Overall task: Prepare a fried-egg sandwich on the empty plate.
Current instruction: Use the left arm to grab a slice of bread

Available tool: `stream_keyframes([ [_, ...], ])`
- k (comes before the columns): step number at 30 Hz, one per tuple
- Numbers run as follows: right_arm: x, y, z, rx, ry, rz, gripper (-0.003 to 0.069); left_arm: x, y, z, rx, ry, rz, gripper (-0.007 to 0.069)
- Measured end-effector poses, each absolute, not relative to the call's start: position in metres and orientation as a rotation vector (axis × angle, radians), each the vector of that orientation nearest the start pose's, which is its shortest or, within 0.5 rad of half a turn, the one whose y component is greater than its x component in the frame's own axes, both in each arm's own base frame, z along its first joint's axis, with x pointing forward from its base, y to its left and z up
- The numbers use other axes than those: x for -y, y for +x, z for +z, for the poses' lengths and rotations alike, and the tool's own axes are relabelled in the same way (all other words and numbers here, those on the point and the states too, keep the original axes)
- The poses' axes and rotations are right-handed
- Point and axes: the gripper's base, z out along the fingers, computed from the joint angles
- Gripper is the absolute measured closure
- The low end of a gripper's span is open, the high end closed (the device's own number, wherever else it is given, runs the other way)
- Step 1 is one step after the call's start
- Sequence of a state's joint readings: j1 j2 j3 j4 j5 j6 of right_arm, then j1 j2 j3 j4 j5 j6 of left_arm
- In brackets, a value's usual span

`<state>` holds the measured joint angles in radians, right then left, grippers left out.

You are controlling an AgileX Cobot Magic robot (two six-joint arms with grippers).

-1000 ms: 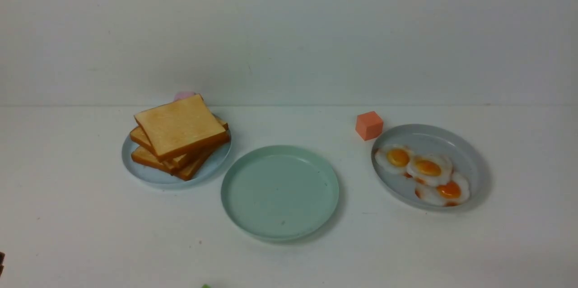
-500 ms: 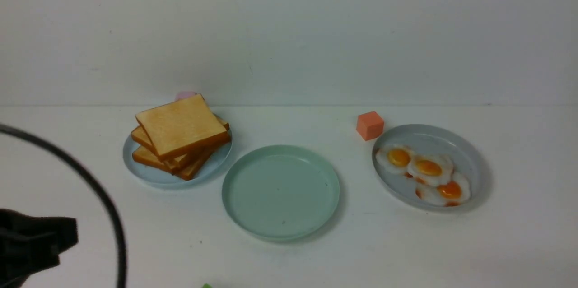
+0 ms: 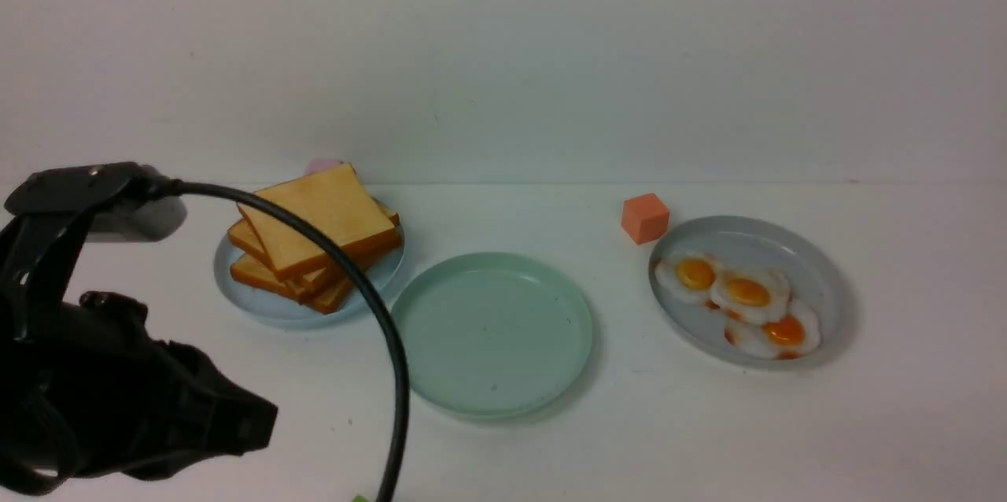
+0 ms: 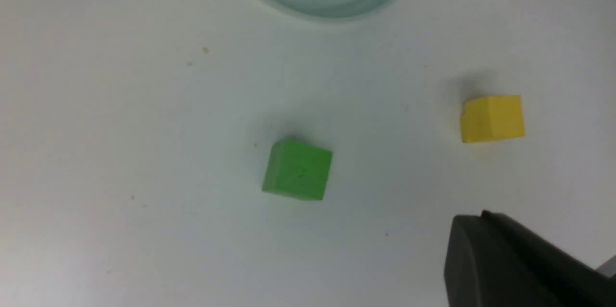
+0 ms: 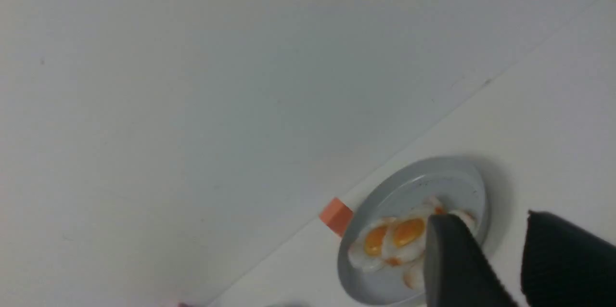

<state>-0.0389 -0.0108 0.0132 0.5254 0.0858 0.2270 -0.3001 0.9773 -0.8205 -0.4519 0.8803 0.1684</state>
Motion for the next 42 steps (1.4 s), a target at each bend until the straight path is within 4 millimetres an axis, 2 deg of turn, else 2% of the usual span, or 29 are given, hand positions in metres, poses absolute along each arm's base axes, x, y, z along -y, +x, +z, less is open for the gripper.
stream_keyframes([
  [2,-0.006,0.054,0.218,-1.512,0.555,0.631,0.0445,0.084,0.167,0.316,-2.461,0.376,-0.606,0.0638],
  [4,-0.013,0.051,0.246,-1.612,0.415,0.6,0.0505,0.088,0.178,0.317,-2.469,0.391,-0.591,0.0638],
  [7,-0.023,0.051,0.3,-1.787,0.124,0.495,0.0606,0.093,0.201,0.32,-2.476,0.452,-0.543,0.0638],
  [8,-0.025,0.05,0.301,-1.823,0.094,0.495,0.062,0.094,0.204,0.318,-2.484,0.457,-0.537,0.0638],
  [9,-0.031,0.054,0.328,-1.968,-0.109,0.442,0.0662,0.099,0.225,0.321,-2.482,0.499,-0.508,0.0638],
  [12,-0.037,0.062,0.351,-2.102,-0.271,0.439,0.0668,0.105,0.247,0.321,-2.485,0.546,-0.473,0.0638],
  [13,-0.042,0.069,0.362,-2.176,-0.383,0.462,0.0665,0.11,0.268,0.316,-2.496,0.589,-0.431,0.0638],
  [16,-0.056,0.081,0.38,-2.219,-0.587,0.517,0.0658,0.117,0.31,0.308,-2.495,0.694,-0.303,0.0638],
  [21,-0.073,0.085,0.388,-2.194,-0.85,0.519,0.0656,0.12,0.372,0.285,-2.531,0.806,-0.11,0.0638],
  [25,-0.074,0.084,0.385,-2.202,-0.907,0.465,0.0655,0.12,0.397,0.269,-2.547,0.843,-0.042,0.0638],
  [28,-0.071,0.086,0.384,-2.221,-0.879,0.42,0.0655,0.122,0.406,0.264,-2.499,0.881,-0.01,0.0629],
  [30,-0.069,0.087,0.384,-2.227,-0.867,0.388,0.0653,0.123,0.41,0.265,-2.455,0.889,0.003,0.0598],
  [33,-0.067,0.088,0.383,-2.231,-0.859,0.363,0.0652,0.124,0.415,0.263,-2.425,0.888,0.011,0.0501],
  [34,-0.067,0.088,0.383,-2.232,-0.858,0.362,0.0652,0.124,0.415,0.262,-2.424,0.889,0.012,0.0492],
  [35,-0.067,0.089,0.383,-2.231,-0.855,0.361,0.0652,0.125,0.418,0.257,-2.426,0.89,0.012,0.0417],
  [38,-0.067,0.09,0.384,-2.217,-0.848,0.36,0.065,0.13,0.417,0.248,-2.45,0.924,0.013,0.029],
  [42,-0.068,0.091,0.385,-2.201,-0.839,0.362,0.0648,0.145,0.409,0.249,-2.448,1.005,0.065,0.0258],
])
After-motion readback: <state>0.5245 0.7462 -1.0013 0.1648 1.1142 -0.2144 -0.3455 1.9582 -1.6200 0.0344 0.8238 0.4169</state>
